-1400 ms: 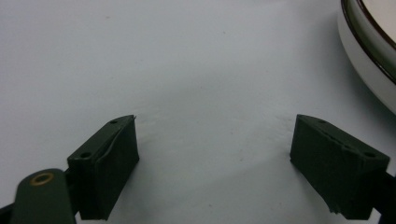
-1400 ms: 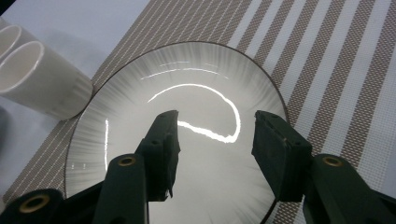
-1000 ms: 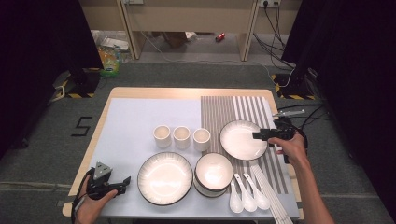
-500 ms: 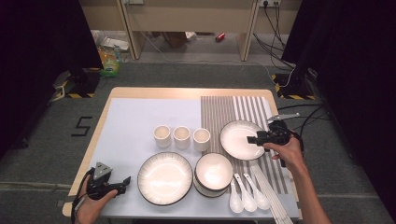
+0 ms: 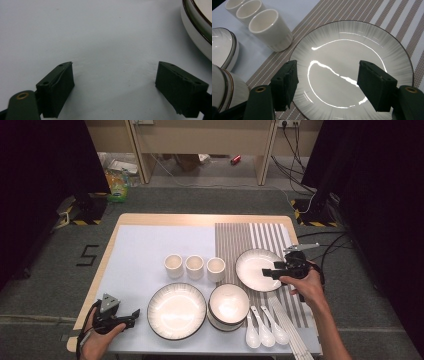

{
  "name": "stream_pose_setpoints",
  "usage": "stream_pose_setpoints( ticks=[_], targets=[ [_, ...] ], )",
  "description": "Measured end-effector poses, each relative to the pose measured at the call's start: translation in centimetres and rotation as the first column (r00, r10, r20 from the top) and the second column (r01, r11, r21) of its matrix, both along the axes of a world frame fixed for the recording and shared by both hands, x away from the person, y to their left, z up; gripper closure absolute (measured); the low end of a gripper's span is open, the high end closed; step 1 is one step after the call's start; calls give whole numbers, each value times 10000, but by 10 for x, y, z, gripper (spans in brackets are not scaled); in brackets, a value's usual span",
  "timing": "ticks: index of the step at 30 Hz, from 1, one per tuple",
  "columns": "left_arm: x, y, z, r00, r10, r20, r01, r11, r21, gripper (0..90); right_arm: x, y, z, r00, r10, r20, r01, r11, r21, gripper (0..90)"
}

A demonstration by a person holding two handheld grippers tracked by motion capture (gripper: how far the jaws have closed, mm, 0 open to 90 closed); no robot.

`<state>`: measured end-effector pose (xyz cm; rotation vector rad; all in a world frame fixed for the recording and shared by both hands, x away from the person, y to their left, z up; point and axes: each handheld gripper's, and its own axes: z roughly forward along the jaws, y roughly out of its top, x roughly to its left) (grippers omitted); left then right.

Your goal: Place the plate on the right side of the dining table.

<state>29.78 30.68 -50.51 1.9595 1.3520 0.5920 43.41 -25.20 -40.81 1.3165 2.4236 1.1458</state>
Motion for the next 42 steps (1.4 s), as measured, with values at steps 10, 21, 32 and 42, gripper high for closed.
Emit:
stream_pose_setpoints(
  ticks=[10, 21, 32, 42],
  targets=[
    [0, 0, 0, 10000, 16, 14, -16, 10000, -53, 141, -6, 4, 0, 10000, 4, -22, -4, 10000, -7, 245],
    [0, 0, 0, 10000, 21, 21, -20, 10000, -61, 141, -16, 9, 7, 9998, 29, 177, -27, 10000, -83, 210],
    [0, 0, 0, 10000, 18, 20, -18, 10000, -75, 141, -24, 17, 15, 9986, 317, 425, -306, 9992, -265, 244],
    [0, 0, 0, 10000, 25, 29, -25, 10000, -86, 141, -32, 23, 17, 9976, 510, 477, -498, 9984, -271, 253]
  ],
)
